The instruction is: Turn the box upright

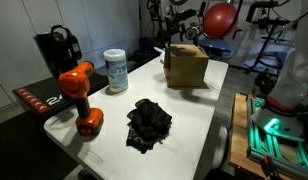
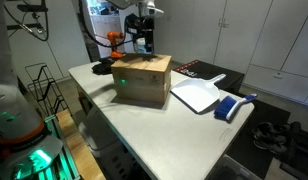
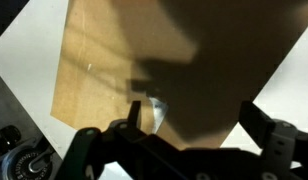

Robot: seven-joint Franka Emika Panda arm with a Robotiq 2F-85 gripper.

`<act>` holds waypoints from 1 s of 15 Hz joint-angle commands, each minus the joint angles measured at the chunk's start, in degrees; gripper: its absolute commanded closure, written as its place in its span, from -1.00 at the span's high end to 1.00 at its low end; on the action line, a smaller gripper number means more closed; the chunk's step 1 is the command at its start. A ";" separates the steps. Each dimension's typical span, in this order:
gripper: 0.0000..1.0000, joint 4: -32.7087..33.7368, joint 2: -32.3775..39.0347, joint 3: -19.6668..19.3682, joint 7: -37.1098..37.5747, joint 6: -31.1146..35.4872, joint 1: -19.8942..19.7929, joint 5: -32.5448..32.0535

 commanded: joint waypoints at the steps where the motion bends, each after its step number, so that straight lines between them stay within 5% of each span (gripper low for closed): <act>1: 1.00 5.10 4.55 -1.60 1.35 -3.82 2.06 -0.44; 15: 1.00 9.33 9.06 -2.74 0.94 -4.37 4.02 -0.54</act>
